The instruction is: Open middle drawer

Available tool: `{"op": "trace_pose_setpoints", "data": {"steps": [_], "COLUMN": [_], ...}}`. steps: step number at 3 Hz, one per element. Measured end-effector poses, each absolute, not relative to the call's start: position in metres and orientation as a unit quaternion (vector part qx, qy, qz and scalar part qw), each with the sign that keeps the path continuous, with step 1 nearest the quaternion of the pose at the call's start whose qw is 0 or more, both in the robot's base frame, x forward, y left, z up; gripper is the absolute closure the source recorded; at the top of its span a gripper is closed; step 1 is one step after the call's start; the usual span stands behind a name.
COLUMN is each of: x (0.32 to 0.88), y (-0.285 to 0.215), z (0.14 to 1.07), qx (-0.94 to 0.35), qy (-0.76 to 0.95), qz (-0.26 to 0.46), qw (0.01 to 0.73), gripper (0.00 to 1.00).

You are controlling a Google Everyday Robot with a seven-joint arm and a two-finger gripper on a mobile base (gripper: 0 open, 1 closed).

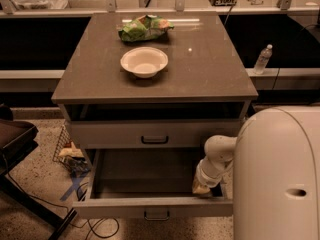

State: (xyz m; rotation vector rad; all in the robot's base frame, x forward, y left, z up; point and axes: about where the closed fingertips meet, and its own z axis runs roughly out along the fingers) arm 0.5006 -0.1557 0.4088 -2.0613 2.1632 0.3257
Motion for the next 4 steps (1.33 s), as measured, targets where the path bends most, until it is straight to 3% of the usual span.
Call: {"op": "trace_pose_setpoints", "data": {"steps": [2, 3, 4], "x": [0.431, 0.431, 0.430], "y": [-0.147, -0.147, -0.147], "z": [0.423, 0.423, 0.422], "qx": [-0.675, -0.675, -0.675], "qy": [0.722, 0.722, 0.722], "qz": [0.149, 0.150, 0.150], "qw": [0.035, 0.034, 0.033], "gripper": [1.00, 0.98, 0.76]}}
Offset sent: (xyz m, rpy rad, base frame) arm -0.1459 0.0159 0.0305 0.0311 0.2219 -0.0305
